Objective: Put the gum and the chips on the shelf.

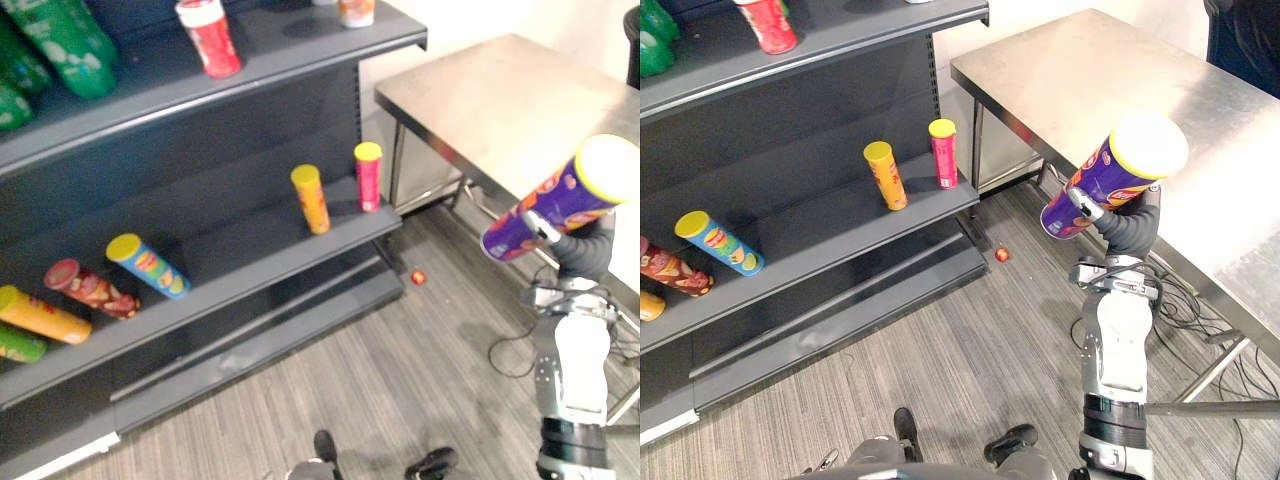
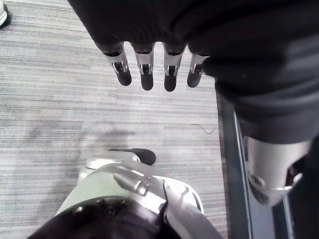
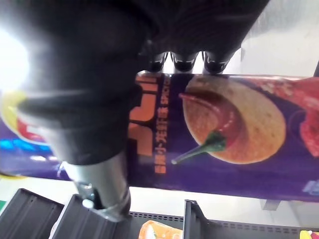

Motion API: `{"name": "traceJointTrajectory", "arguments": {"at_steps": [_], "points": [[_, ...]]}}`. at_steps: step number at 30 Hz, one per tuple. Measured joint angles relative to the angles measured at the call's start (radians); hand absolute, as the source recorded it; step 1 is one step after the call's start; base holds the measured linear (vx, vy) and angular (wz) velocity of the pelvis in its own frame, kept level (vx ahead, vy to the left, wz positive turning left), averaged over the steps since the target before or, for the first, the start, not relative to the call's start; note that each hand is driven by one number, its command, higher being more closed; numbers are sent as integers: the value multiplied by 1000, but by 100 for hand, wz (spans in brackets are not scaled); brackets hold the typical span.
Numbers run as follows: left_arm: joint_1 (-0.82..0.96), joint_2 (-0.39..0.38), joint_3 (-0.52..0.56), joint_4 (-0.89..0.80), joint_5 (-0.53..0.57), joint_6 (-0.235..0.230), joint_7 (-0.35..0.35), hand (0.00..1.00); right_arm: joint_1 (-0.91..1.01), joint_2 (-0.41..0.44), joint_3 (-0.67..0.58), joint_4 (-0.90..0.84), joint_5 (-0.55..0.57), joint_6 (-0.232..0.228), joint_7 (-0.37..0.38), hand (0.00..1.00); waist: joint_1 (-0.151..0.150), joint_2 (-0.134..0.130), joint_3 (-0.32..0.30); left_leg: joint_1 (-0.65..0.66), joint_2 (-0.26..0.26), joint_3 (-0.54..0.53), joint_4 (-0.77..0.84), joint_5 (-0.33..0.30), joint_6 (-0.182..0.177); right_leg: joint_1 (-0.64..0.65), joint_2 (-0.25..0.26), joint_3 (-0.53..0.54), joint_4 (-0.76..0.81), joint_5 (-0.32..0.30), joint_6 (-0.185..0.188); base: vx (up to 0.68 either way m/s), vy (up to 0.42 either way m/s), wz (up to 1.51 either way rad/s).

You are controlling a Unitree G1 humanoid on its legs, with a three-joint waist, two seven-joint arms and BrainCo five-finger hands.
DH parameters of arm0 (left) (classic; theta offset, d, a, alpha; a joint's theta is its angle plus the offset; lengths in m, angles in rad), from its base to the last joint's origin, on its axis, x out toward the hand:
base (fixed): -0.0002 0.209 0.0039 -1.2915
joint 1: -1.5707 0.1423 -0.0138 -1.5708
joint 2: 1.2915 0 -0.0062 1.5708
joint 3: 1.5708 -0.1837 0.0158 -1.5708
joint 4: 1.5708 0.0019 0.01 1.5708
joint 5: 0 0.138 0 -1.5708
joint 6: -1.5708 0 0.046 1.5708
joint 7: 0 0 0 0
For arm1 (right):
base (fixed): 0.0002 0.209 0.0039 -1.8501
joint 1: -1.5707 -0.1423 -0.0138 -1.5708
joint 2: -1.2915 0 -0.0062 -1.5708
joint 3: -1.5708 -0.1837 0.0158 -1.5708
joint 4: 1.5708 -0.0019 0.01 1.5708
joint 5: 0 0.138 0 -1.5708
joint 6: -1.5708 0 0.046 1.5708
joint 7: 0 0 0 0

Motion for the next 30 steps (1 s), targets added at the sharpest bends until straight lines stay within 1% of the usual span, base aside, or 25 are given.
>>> {"name": "traceJointTrajectory", "arguments": {"at_steps": [2,5,7,12,14,19,21,27,29,30], "points": [[-1,5,-1,0,-2,0,-1,0,12,23,0,1,-3,9,-10,100,0,-10,5,26,-10,13,-4,-4,4,15,-12,9,6,4,5,-44,87,-7],[-3,17,-1,-1,-1,0,-3,0,36,27,0,2,-27,13,-13,100,1,-30,4,35,-13,21,-11,-3,5,16,-13,16,5,5,7,-29,50,-6],[-3,21,0,1,-1,0,-3,0,38,27,0,5,-39,14,-13,100,1,-36,5,50,-15,33,-33,7,2,17,-10,21,3,6,5,-16,21,-11],[-11,20,0,-1,1,-1,-6,0,53,27,-2,5,-40,15,-13,100,3,-36,5,65,-12,34,-71,33,-10,16,6,27,-2,5,5,0,1,-3],[-11,20,0,-1,1,-1,-10,0,60,27,-4,5,-40,16,-12,100,2,-36,5,60,-11,22,-71,39,-4,17,8,27,-2,5,5,31,-9,10],[-11,21,1,-3,1,-2,-17,0,76,27,-6,5,-40,16,-4,100,3,-38,5,57,-12,-15,-71,40,-3,44,11,13,-10,5,5,30,6,22],[-11,21,2,-3,0,-2,-17,0,78,28,-2,5,-40,16,6,100,9,-40,5,57,-12,-20,-72,37,-7,48,12,12,-13,6,6,11,14,11],[-11,23,-2,-21,-10,-5,-17,0,78,28,23,9,-39,16,28,100,15,-52,10,43,-4,-40,-71,35,-3,57,30,-6,-38,12,15,6,-2,8],[-11,27,-3,-31,-14,-14,-17,0,78,28,33,17,-39,16,25,100,17,-64,16,26,2,-53,-52,32,-2,65,36,-24,-50,16,18,25,7,22],[-13,30,-9,-41,-38,-15,-18,0,78,28,40,17,-39,16,25,100,30,-74,21,1,10,-62,-7,11,-2,67,34,-28,-56,24,15,38,39,22]]}}
